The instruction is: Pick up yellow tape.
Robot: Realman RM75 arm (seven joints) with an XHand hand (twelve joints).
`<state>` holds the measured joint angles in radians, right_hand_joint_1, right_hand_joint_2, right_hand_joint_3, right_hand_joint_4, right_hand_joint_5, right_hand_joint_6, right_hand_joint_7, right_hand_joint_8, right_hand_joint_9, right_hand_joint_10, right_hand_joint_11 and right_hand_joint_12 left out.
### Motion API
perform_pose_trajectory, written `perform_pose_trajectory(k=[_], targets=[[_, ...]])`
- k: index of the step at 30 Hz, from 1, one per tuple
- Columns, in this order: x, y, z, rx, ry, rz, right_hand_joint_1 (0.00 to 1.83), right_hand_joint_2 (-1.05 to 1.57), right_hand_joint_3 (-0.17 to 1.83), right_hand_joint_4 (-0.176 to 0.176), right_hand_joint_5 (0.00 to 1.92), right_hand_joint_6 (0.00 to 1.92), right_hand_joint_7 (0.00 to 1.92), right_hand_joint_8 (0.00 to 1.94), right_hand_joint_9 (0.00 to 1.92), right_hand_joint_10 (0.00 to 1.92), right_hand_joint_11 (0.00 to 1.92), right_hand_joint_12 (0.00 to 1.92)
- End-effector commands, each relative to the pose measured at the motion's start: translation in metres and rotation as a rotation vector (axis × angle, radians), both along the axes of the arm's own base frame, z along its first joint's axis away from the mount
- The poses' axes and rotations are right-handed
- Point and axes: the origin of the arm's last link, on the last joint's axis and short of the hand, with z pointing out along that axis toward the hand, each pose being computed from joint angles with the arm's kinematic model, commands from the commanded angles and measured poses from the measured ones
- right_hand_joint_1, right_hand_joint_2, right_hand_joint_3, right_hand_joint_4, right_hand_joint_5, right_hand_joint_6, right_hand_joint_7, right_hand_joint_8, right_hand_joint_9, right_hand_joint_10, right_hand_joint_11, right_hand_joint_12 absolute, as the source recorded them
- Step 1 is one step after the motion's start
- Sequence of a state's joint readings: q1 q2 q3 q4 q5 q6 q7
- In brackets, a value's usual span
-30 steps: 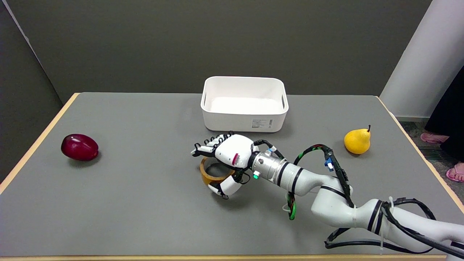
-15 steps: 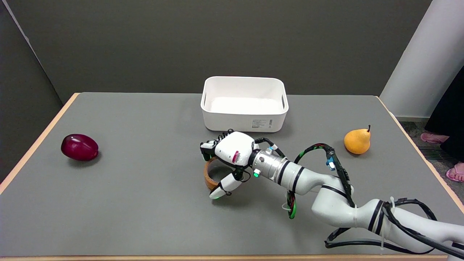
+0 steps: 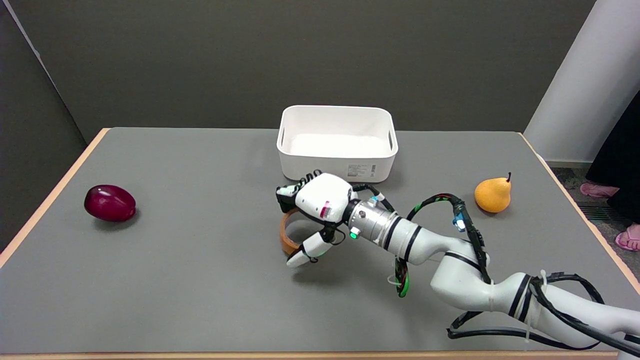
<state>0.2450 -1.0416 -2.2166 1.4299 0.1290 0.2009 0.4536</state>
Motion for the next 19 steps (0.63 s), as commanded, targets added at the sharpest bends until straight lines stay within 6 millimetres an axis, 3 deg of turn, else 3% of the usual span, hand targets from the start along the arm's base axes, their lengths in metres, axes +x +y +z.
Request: perform_pose_trajectory(k=[1,6,11,15,17,18,19], targets=[[0.093,-0.001,0.009,-0.003,0.020,0.311,1.34,1.11,0.23,-0.149,0.59,1.52,0.85,1.27,0.82,1.43,0.91,1.72],[0.130,0.001,0.014,-0.030,0.083,0.462,1.34,1.11,0.23,-0.146,0.59,1.52,0.84,1.28,0.82,1.43,0.92,1.74],[0.161,-0.018,0.024,-0.097,0.179,0.599,1.35,1.10,0.24,-0.152,0.59,1.51,0.85,1.27,0.82,1.43,0.93,1.74],[0.169,-0.054,0.037,-0.193,0.248,0.617,1.35,1.10,0.24,-0.152,0.59,1.51,0.85,1.27,0.82,1.43,0.93,1.74],[0.169,-0.074,0.045,-0.236,0.263,0.594,1.18,1.09,0.33,-0.087,0.60,1.55,0.88,1.31,0.86,1.32,0.91,1.82],[0.163,-0.092,0.057,-0.280,0.286,0.556,1.17,1.09,0.34,-0.085,0.60,1.56,0.88,1.31,0.87,1.31,0.91,1.82],[0.164,-0.101,0.054,-0.285,0.268,0.542,1.17,1.09,0.33,-0.086,0.60,1.55,0.88,1.31,0.87,1.31,0.91,1.83]])
